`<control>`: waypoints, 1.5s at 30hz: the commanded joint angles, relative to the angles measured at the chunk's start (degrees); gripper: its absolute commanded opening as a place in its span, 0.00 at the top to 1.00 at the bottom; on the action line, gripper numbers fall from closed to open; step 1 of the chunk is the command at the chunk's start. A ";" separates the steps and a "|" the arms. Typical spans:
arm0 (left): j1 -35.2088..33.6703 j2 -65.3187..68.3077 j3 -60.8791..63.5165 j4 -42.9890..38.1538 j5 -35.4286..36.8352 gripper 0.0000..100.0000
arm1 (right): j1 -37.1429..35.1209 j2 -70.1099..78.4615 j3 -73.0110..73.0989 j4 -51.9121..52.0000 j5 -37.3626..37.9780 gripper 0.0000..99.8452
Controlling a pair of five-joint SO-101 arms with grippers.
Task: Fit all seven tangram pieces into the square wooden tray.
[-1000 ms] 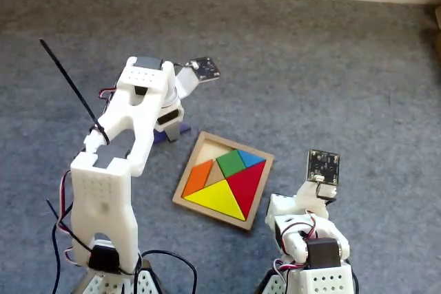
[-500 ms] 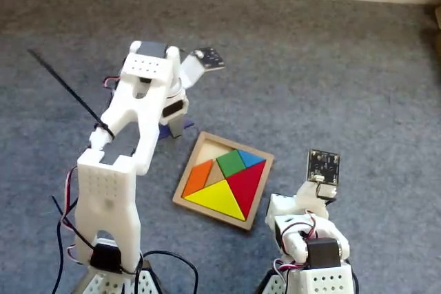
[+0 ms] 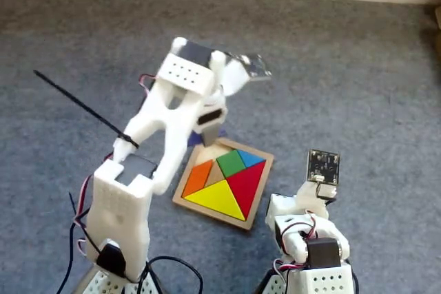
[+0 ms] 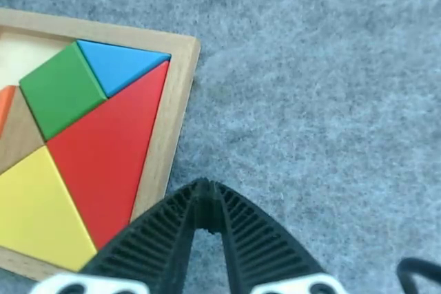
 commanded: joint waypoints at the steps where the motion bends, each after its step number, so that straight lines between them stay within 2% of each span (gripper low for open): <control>1: 1.89 -3.91 0.40 -0.97 2.99 0.87 | -0.31 -1.19 8.75 0.48 -0.53 0.99; 8: 1.36 -4.18 0.31 -0.97 3.34 0.76 | -0.48 -1.19 8.75 0.48 -0.53 0.99; 12: 1.71 -4.44 -0.13 -1.14 5.80 0.74 | -0.48 -1.19 8.75 0.48 -0.53 0.99; 26: -0.13 -3.91 0.31 -4.75 6.15 0.74 | -0.48 -1.19 8.75 0.48 -0.53 0.99; 31: -2.24 -2.07 2.59 -10.37 12.31 0.74 | -0.48 -1.19 8.75 0.48 -0.53 0.99; 45: -4.53 9.19 5.49 -14.24 10.90 0.74 | -0.57 -1.19 8.75 0.48 -0.53 0.99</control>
